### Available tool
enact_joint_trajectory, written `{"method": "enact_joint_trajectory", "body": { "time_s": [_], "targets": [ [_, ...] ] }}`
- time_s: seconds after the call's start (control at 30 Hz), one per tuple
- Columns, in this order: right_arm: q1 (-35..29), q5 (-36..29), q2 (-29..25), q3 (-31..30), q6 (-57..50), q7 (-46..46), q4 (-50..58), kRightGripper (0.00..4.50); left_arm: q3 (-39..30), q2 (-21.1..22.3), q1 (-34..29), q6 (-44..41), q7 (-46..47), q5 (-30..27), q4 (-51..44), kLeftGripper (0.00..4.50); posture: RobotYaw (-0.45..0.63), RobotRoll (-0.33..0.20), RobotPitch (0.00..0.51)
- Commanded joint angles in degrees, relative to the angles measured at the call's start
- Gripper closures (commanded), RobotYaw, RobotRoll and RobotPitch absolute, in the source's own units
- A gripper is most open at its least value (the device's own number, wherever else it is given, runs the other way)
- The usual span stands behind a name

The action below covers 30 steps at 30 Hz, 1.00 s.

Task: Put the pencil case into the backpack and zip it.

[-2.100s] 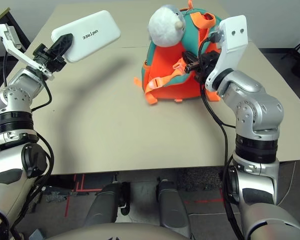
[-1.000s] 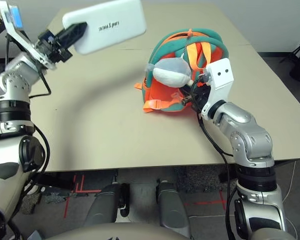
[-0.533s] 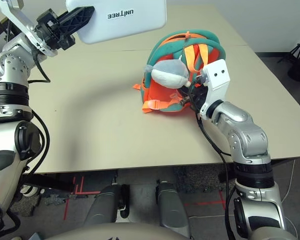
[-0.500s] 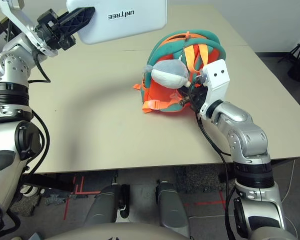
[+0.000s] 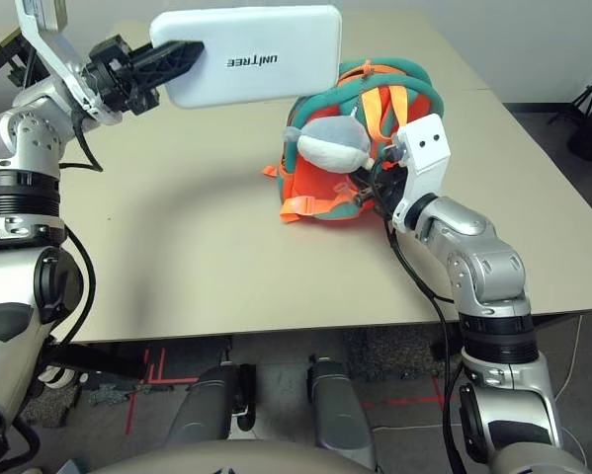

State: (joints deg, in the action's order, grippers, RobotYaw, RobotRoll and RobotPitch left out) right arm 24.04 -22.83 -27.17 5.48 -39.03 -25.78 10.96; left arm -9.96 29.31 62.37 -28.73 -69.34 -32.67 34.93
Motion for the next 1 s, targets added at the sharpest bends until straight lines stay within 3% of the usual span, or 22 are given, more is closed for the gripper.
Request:
{"method": "enact_joint_trajectory", "body": {
  "time_s": [0.03,0.53,1.0],
  "targets": [
    [-0.65,0.87,-0.2,-1.17,-1.32,-0.38,-1.94,4.26,1.24,0.62,-0.6,2.83,-1.0,2.76,2.3,3.23,-0.18,0.0,0.123],
    [0.48,1.78,0.05,-1.15,-0.8,-0.82,-3.12,4.26,5.3,0.0,2.2,7.6,-8.55,8.94,10.67,3.23,-0.18,0.0,0.122],
    [0.71,2.31,1.07,-1.19,-0.12,-0.37,-3.18,4.26,7.74,-8.51,14.96,17.71,-10.09,16.8,29.16,3.23,-0.21,0.0,0.11]
  ]
}}
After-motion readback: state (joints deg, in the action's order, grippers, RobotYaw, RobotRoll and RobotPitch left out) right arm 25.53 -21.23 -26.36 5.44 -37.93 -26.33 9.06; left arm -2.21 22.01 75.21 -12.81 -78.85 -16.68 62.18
